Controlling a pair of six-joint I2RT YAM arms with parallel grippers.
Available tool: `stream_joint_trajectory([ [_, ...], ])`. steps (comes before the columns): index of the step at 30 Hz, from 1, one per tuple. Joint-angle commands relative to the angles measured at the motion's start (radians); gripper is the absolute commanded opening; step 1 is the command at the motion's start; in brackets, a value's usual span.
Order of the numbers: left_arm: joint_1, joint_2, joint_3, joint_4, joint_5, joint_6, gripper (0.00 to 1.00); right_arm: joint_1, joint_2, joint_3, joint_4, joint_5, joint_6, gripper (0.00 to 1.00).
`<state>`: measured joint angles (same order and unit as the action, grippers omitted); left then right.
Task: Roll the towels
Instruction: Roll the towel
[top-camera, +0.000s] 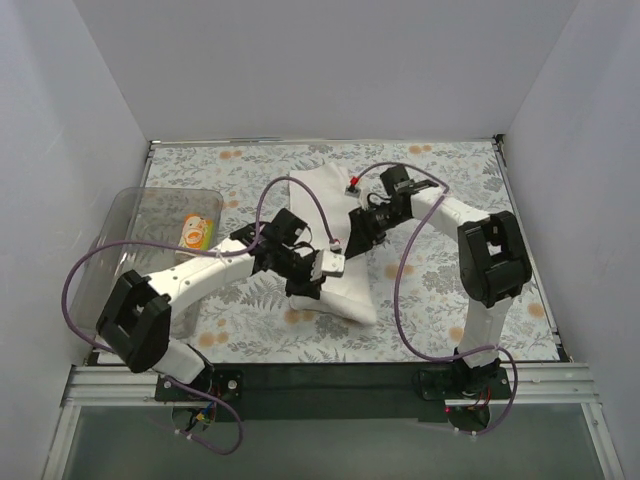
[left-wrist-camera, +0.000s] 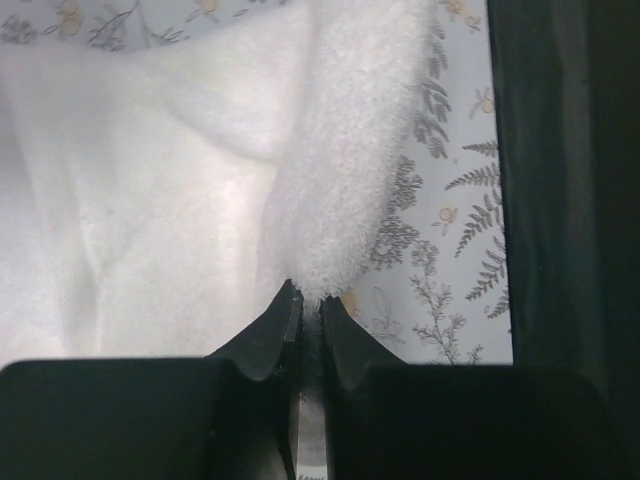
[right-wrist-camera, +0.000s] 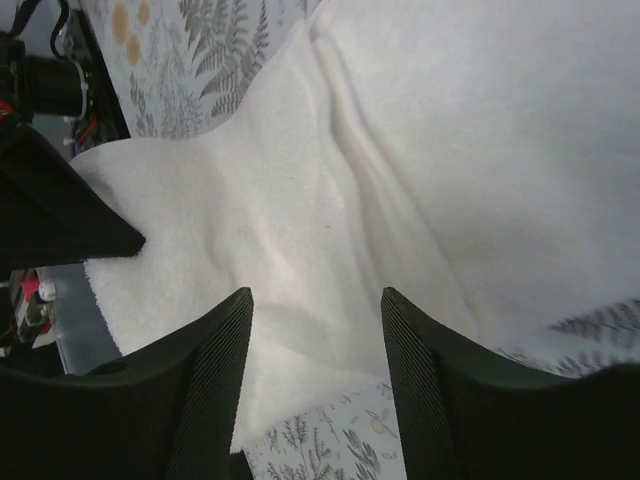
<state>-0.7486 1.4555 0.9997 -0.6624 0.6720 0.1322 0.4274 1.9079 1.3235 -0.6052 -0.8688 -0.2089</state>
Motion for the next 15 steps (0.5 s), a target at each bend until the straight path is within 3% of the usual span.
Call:
stream_joint_trajectory([
  [1,0.093,0.072,0.097,-0.051,0.129,-0.023,0.00,-0.071,-0.050,0.114,-0.096,0.001,-0.067,0.53],
  [8,0.261,0.267,0.232,-0.051,0.193,-0.048,0.00,-0.101,-0.044,0.189,-0.203,0.001,-0.147,0.57],
  [15,0.322,0.436,0.278,-0.003,0.158,-0.062,0.00,-0.101,-0.084,0.197,-0.228,-0.073,-0.162,0.52],
])
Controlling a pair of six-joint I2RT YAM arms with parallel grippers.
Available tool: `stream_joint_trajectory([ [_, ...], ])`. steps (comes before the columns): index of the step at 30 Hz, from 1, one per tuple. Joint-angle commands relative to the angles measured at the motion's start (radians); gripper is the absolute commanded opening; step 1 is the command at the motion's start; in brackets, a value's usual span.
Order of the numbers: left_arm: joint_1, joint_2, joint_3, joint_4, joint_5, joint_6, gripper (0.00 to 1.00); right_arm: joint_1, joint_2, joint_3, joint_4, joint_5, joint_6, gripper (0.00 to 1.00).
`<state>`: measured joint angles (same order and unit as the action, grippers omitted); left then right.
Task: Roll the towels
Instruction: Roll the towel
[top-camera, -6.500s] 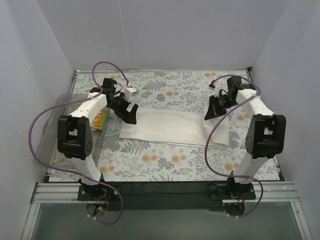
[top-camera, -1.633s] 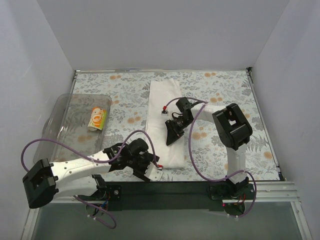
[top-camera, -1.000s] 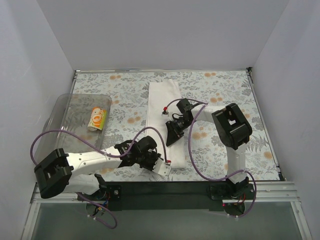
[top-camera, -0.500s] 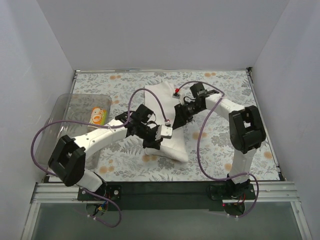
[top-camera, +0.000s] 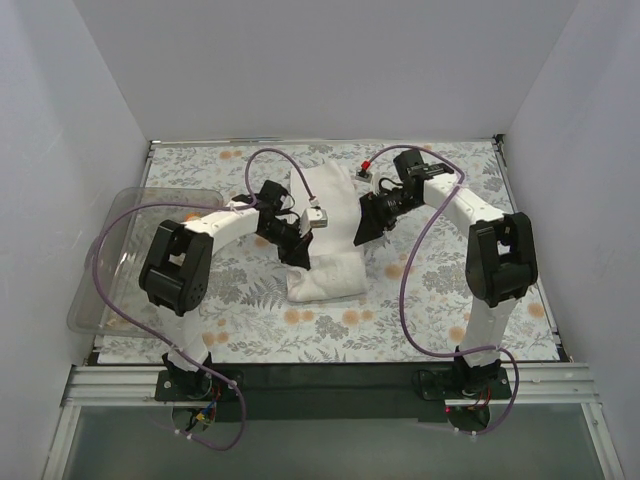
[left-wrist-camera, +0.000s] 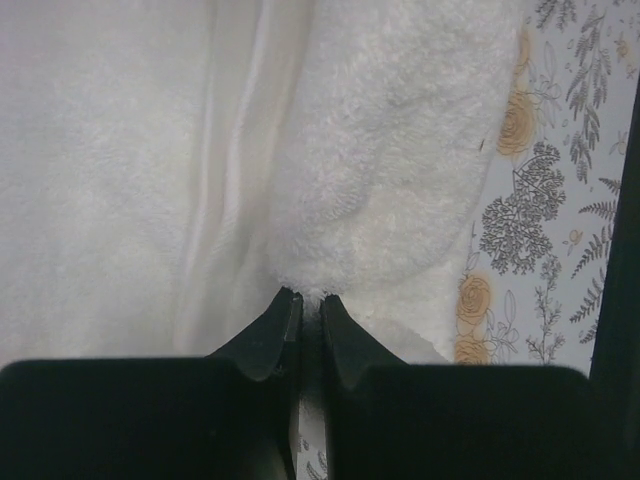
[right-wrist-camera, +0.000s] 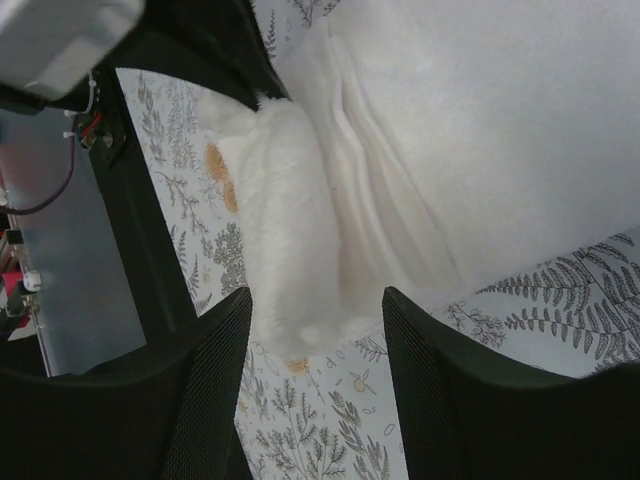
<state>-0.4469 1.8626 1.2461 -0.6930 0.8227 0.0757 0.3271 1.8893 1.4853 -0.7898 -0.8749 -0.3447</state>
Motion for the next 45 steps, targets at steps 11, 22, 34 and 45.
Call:
stream_joint_trajectory([
  [11,0.033,0.153,0.104,0.024,0.001,-0.004,0.04,0.135,-0.010,-0.008,0.099,-0.040,0.090,0.45],
  [22,0.160,0.073,0.124,-0.065,-0.120,0.084,0.43,0.135,0.108,-0.214,0.241,0.148,0.138,0.37],
  [34,-0.028,-0.413,-0.230,0.208,-0.321,0.308,0.73,0.136,0.198,-0.172,0.261,0.119,0.164,0.29],
  [45,-0.371,-0.454,-0.542,0.687,-0.643,0.259,0.83,0.135,0.290,-0.134,0.259,0.119,0.158,0.07],
])
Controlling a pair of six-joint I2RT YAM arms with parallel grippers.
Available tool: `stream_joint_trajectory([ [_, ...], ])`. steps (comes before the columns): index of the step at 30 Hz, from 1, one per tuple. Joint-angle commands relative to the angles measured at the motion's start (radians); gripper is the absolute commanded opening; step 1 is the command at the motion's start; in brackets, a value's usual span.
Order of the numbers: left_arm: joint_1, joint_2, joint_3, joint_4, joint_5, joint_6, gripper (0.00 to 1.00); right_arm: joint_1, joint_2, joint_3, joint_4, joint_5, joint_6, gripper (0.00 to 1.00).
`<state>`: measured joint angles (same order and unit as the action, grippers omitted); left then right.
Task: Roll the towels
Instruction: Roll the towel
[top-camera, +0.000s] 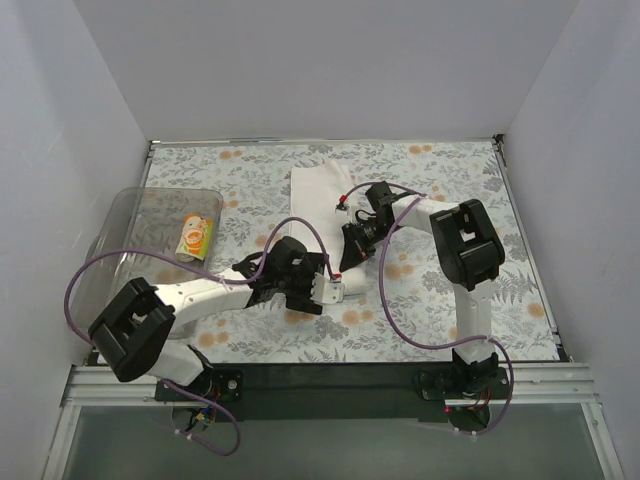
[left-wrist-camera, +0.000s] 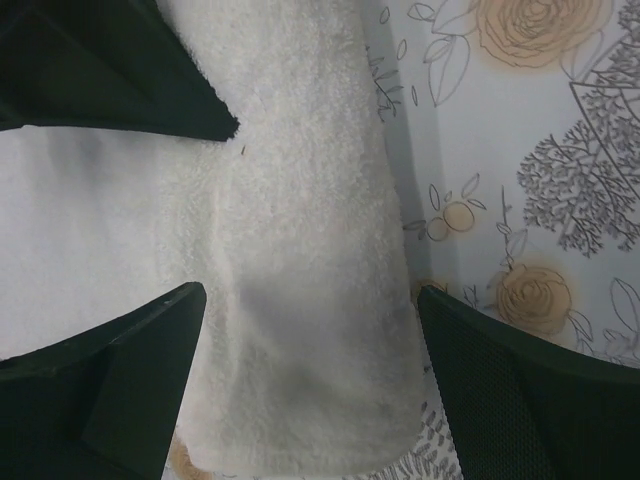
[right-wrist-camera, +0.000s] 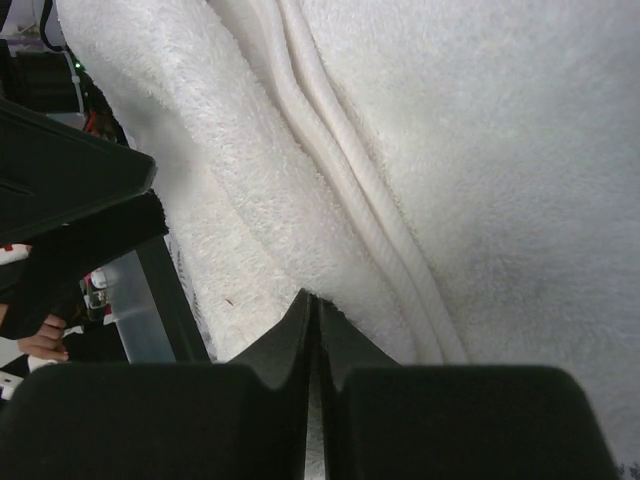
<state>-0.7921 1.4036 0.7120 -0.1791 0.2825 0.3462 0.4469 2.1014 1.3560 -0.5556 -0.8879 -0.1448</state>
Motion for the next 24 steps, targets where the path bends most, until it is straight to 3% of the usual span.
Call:
stream_joint_trajectory([
  [1,-0.044,0.024,-0.028,0.212,-0.106,-0.007,0.83,0.016,0.080,-0.006,0.023,0.133,-0.041,0.07],
  [8,-0.085,0.118,-0.072,0.293,-0.141,-0.001,0.80,0.015,0.106,-0.014,0.019,0.142,-0.061,0.01],
  [12,-0.088,0.184,-0.062,0.270,-0.167,0.005,0.68,0.015,0.105,-0.021,0.019,0.147,-0.070,0.01],
  [13,-0.087,0.202,-0.040,0.230,-0.169,0.002,0.65,0.016,0.103,-0.024,0.019,0.147,-0.075,0.01],
  [14,-0.085,0.240,-0.013,0.184,-0.140,-0.006,0.56,0.015,0.095,-0.029,0.022,0.153,-0.076,0.01],
  [15,-0.078,0.257,0.054,0.049,-0.103,-0.021,0.51,0.016,0.088,-0.032,0.022,0.158,-0.084,0.01],
  [18,-0.036,0.275,0.168,-0.182,0.094,-0.053,0.42,0.013,0.039,-0.051,0.033,0.179,-0.091,0.01],
  [22,-0.018,0.299,0.273,-0.373,0.201,-0.159,0.30,-0.007,-0.056,-0.069,0.045,0.225,-0.095,0.02],
  [24,-0.001,0.330,0.311,-0.483,0.295,-0.193,0.28,-0.036,-0.128,-0.084,0.048,0.248,-0.099,0.12],
])
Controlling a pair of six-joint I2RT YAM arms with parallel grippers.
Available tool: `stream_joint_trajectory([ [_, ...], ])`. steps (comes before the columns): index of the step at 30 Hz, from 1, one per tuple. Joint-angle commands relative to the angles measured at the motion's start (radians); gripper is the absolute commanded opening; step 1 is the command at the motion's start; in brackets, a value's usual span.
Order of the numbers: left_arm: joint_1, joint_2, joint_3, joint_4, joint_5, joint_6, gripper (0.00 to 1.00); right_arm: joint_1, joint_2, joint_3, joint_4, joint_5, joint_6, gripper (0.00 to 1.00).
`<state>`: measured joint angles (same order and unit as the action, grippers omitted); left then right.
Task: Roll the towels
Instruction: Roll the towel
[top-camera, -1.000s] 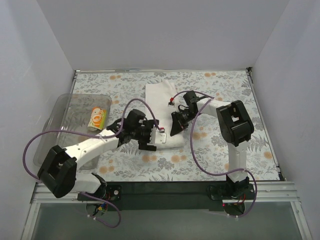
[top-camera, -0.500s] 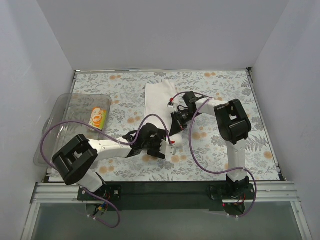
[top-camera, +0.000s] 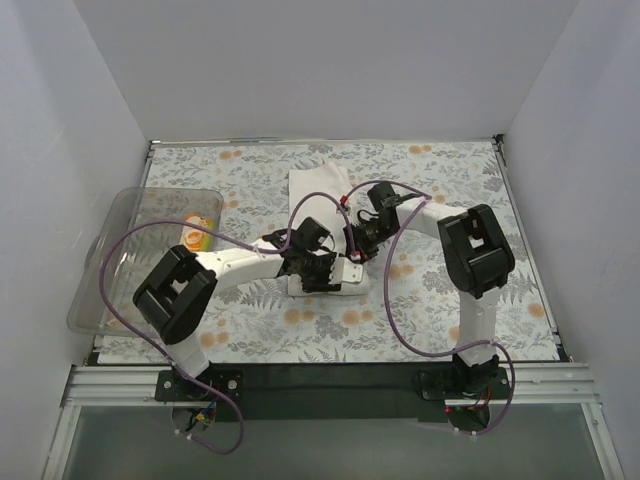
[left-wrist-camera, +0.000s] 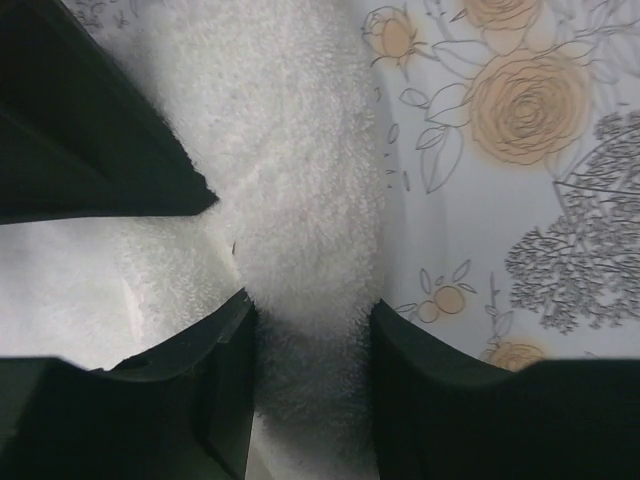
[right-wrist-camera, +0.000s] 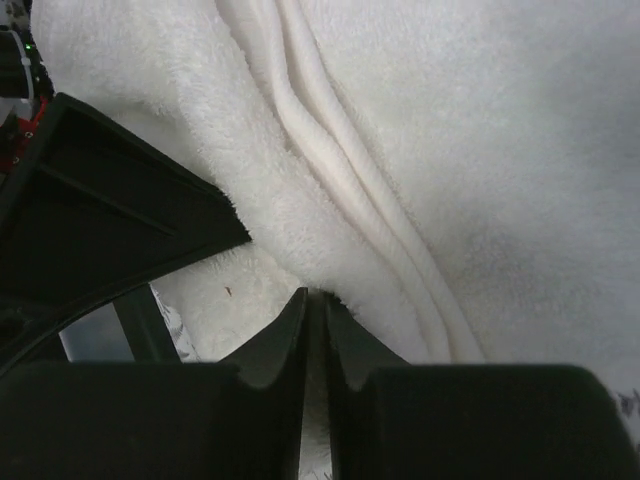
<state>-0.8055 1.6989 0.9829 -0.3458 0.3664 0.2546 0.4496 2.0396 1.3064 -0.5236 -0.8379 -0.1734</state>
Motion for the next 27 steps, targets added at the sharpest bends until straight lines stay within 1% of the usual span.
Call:
stream_joint_trajectory([
  [1,0.031,0.056,0.074,-0.349,0.235,-0.129,0.26,-0.054,-0.096,-0.041,0.016,0.210,-0.077,0.16],
  [2,0.041,0.065,0.086,-0.375,0.259,-0.139,0.25,-0.071,-0.158,-0.054,0.014,0.218,-0.084,0.30],
  [4,0.074,0.099,0.131,-0.446,0.336,-0.161,0.23,-0.129,-0.221,-0.065,0.002,0.236,-0.100,0.37],
  [5,0.084,0.114,0.148,-0.465,0.356,-0.167,0.23,-0.150,-0.287,-0.073,-0.007,0.241,-0.133,0.43],
  [6,0.095,0.131,0.164,-0.510,0.376,-0.166,0.23,-0.185,-0.321,-0.079,-0.016,0.243,-0.152,0.45],
  [7,0.113,0.169,0.183,-0.534,0.416,-0.163,0.21,-0.198,-0.356,-0.085,-0.030,0.250,-0.173,0.48],
  [8,0.126,0.188,0.215,-0.551,0.434,-0.160,0.21,-0.209,-0.427,-0.091,-0.038,0.252,-0.226,0.51],
  [9,0.149,0.206,0.230,-0.588,0.450,-0.155,0.21,-0.215,-0.462,-0.107,-0.047,0.253,-0.253,0.54],
  [10,0.160,0.252,0.250,-0.610,0.480,-0.149,0.21,-0.215,-0.499,-0.113,-0.061,0.258,-0.280,0.54],
  [11,0.170,0.278,0.287,-0.651,0.492,-0.138,0.21,-0.213,-0.568,-0.122,-0.064,0.254,-0.317,0.60],
  [13,0.198,0.362,0.333,-0.700,0.522,-0.115,0.21,-0.203,-0.630,-0.154,-0.069,0.238,-0.353,0.65],
  [14,0.207,0.387,0.352,-0.711,0.537,-0.117,0.22,-0.189,-0.677,-0.160,-0.070,0.241,-0.366,0.69],
  [17,0.242,0.491,0.443,-0.795,0.571,-0.095,0.24,-0.103,-0.732,-0.186,-0.093,0.261,-0.435,0.72],
  [18,0.253,0.517,0.486,-0.815,0.572,-0.069,0.24,-0.050,-0.739,-0.197,-0.092,0.269,-0.461,0.72],
  [19,0.258,0.560,0.506,-0.831,0.580,-0.063,0.25,-0.014,-0.740,-0.217,-0.089,0.308,-0.475,0.72],
  [20,0.264,0.580,0.522,-0.857,0.585,-0.054,0.25,0.027,-0.728,-0.226,-0.084,0.341,-0.479,0.71],
  [21,0.272,0.617,0.555,-0.869,0.583,-0.034,0.26,0.096,-0.716,-0.233,-0.072,0.367,-0.488,0.69],
  [22,0.276,0.633,0.566,-0.875,0.580,-0.031,0.27,0.127,-0.701,-0.245,-0.056,0.411,-0.486,0.68],
  [27,0.292,0.712,0.631,-0.903,0.577,-0.015,0.29,0.268,-0.578,-0.262,0.091,0.491,-0.475,0.67],
])
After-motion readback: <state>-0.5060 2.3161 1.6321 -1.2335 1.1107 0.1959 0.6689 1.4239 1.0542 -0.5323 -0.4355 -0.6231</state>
